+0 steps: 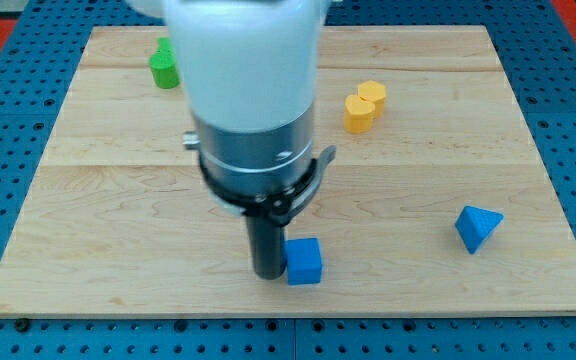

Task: Move the blue cube closer to the blue triangle

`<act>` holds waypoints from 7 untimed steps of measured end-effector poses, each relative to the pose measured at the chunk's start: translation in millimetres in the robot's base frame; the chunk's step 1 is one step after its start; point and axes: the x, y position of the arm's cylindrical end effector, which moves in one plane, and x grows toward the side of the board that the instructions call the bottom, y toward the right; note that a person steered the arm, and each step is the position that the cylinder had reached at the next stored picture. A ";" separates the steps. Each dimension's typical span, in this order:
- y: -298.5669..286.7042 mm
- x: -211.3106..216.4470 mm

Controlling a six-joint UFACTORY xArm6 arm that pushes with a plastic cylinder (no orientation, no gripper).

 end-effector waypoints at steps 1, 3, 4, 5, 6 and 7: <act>30.2 -10.0; 22.7 -3.7; 31.3 11.1; 51.2 13.1; 77.0 3.0; 100.7 1.7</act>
